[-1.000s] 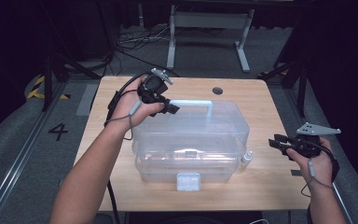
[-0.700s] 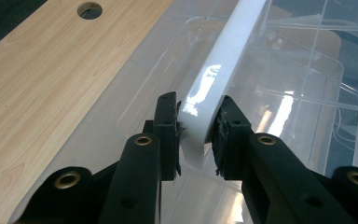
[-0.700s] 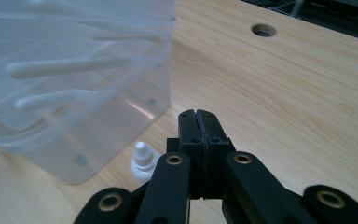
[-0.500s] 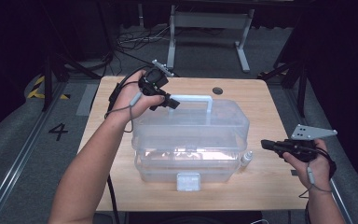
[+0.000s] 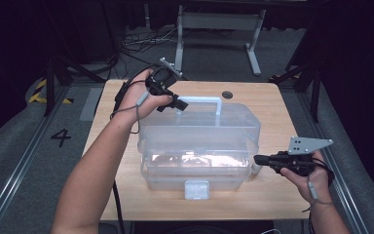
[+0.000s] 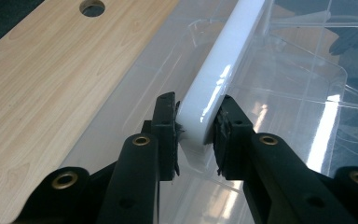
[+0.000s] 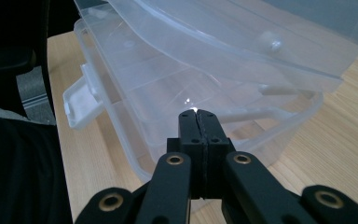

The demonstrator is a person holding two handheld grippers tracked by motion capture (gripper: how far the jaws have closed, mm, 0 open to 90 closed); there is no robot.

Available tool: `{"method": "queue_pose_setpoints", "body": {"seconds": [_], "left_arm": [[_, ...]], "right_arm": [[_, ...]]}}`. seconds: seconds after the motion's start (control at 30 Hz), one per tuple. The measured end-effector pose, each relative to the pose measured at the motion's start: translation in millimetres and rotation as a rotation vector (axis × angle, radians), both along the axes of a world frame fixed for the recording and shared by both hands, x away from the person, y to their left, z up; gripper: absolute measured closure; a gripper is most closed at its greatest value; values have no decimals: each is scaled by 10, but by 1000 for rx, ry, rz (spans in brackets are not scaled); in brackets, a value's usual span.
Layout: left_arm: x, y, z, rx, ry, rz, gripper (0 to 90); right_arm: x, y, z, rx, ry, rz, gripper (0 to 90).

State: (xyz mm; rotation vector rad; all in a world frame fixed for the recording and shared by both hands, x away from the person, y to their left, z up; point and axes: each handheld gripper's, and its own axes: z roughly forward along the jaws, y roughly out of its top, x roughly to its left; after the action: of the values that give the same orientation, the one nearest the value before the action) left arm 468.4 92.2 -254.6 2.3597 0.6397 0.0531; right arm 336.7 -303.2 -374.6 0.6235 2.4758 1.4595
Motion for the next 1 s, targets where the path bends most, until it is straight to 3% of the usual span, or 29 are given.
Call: {"method": "queue_pose_setpoints", "body": {"seconds": [0.43, 0.7, 0.87, 0.9, 1.0], "left_arm": [[-12, -5, 0, 2, -7, 3, 725], [-23, -10, 0, 6, -13, 7, 723], [-65, -29, -5, 24, -60, 0, 708], [-65, -29, -5, 24, -60, 0, 692], [-160, -69, 6, 26, -117, -11, 521]], "right_arm": [[32, 89, 6, 103, -45, -4, 900], [34, 99, 3, 108, -53, -10, 900], [39, 100, -7, 111, -52, -10, 900], [41, 100, -7, 112, -50, -9, 900], [51, 94, -10, 110, -51, -13, 900]]}}
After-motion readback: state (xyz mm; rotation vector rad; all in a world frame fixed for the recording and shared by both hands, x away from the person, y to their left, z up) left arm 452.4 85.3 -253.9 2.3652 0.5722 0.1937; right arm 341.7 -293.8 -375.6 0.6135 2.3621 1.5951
